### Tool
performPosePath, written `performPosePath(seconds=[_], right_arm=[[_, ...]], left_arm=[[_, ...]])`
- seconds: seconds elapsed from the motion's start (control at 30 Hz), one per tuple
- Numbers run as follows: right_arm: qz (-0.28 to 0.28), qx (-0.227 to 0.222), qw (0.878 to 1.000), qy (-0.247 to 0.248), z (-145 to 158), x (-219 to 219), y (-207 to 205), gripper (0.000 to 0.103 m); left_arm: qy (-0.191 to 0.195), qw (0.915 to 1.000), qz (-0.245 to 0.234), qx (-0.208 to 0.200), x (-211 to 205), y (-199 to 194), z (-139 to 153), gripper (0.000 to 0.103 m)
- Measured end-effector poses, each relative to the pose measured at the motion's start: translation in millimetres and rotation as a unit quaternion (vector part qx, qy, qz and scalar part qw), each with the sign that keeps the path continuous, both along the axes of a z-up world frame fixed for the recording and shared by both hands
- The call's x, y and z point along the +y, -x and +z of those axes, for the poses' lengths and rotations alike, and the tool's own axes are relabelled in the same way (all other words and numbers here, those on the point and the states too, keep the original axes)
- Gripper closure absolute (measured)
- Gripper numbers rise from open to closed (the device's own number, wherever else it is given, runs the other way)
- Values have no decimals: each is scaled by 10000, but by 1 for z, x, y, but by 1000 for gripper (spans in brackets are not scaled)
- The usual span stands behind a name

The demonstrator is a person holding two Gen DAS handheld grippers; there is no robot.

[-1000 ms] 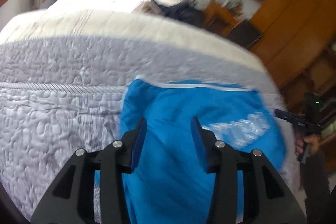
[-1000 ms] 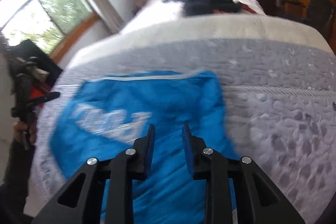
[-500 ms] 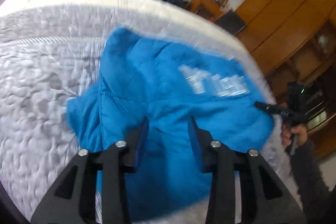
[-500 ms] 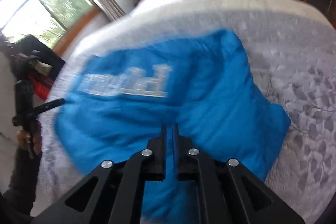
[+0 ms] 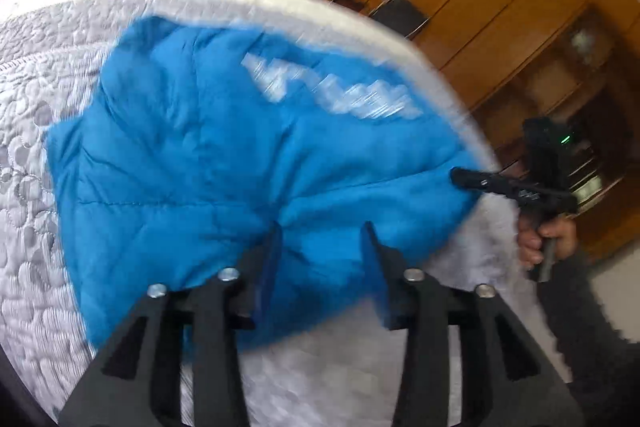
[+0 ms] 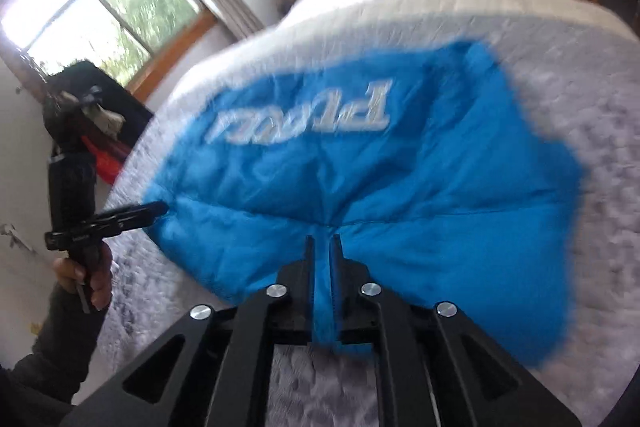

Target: Fold large clothes

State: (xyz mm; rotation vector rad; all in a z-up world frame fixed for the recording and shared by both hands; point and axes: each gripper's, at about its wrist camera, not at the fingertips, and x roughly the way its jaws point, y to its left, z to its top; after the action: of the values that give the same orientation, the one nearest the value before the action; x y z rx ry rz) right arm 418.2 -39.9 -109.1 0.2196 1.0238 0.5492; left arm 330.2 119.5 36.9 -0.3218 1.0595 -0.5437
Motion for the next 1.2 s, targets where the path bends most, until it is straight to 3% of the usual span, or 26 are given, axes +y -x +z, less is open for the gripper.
performPosePath(seconds=[0.07, 0.1, 0.17, 0.23, 0.3, 0.4, 0.43, 0.47, 0.5, 0.6, 0.67, 0.77, 0.83, 1.1, 1.2], right_arm=[[-378, -100, 9992, 53, 6, -32, 14, 94], [-533, -62, 9985, 86, 2, -43, 15, 93], [-893, 185, 9957, 161, -21, -66, 10, 103], [-846, 346, 9957, 130, -40, -67, 2, 103], [-877, 317, 9955, 147, -36, -65, 1, 103], [-849, -39, 9961, 248, 0, -61, 20, 80], [-734, -329, 9950, 585, 16, -49, 33, 66], [-611, -538, 9930, 858, 25, -38, 42, 50], [-451, -735, 9897, 1147, 31, -27, 54, 43], [272, -1372, 9641, 2256, 30, 40, 100, 27], [848, -1833, 9330, 2979, 15, 92, 133, 16], [1447, -2421, 8765, 3902, -15, 151, 163, 15], [1796, -2633, 8492, 4211, -32, 190, 174, 15], [2257, -2801, 8350, 4163, -52, 268, 160, 15], [2336, -2880, 8236, 4291, -60, 286, 148, 15]], left_arm=[[-81, 10000, -38, 20, 1, 1, 1, 46], [-272, 9996, -16, 67, 2, 2, -6, 46], [-443, 9987, -12, 247, 1, -6, -30, 49], [-420, 9987, -26, 293, 1, -11, -36, 49], [-175, 9986, -26, 494, 9, -14, -23, 47], [-94, 9995, 73, 302, 37, -10, 13, 28], [-75, 9995, 211, 233, 49, -8, 24, 14], [-19, 9992, 358, 203, 66, -6, 34, 10], [39, 9983, 526, 235, 86, -6, 42, 10], [126, 9939, 995, 468, 139, -14, 50, 9], [404, 9885, 1188, 846, 163, -22, 41, 9], [658, 9829, 1249, 1182, 174, -36, 24, 9], [860, 9783, 1274, 1392, 177, -47, 8, 9], [1069, 9697, 1206, 1835, 163, -95, -41, 9], [1026, 9698, 1089, 1924, 154, -112, -52, 9]])
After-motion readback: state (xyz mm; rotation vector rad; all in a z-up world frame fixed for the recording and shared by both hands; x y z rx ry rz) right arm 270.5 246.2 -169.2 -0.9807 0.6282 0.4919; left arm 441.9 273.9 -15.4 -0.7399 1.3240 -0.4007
